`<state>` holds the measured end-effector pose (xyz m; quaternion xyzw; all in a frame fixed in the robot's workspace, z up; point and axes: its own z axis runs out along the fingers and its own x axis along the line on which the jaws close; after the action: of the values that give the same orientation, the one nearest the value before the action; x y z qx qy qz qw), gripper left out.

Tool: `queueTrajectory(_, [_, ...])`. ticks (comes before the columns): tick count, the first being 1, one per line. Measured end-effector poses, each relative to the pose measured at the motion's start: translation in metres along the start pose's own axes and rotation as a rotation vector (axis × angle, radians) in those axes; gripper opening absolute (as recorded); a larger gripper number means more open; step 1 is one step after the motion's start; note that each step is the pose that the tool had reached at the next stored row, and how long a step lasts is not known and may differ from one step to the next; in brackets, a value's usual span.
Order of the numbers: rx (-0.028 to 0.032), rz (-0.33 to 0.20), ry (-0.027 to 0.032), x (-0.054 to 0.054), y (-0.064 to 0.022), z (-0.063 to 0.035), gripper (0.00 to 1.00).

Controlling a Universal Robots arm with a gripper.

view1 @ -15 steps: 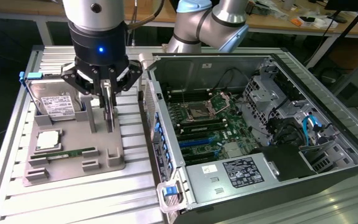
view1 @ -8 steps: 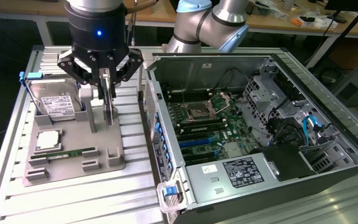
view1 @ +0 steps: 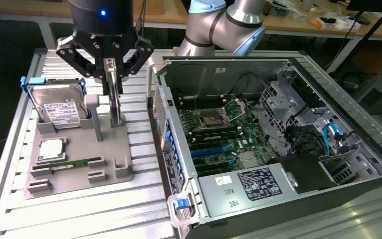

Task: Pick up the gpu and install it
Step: 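Pick up the gpu and move the gpu toward the slot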

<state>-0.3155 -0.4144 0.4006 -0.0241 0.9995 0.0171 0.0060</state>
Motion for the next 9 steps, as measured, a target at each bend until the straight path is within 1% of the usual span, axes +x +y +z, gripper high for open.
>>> queueTrajectory(9, [0.0068, 0.000, 0.0004, 0.000, 0.0027, -0.0249, 0.27])
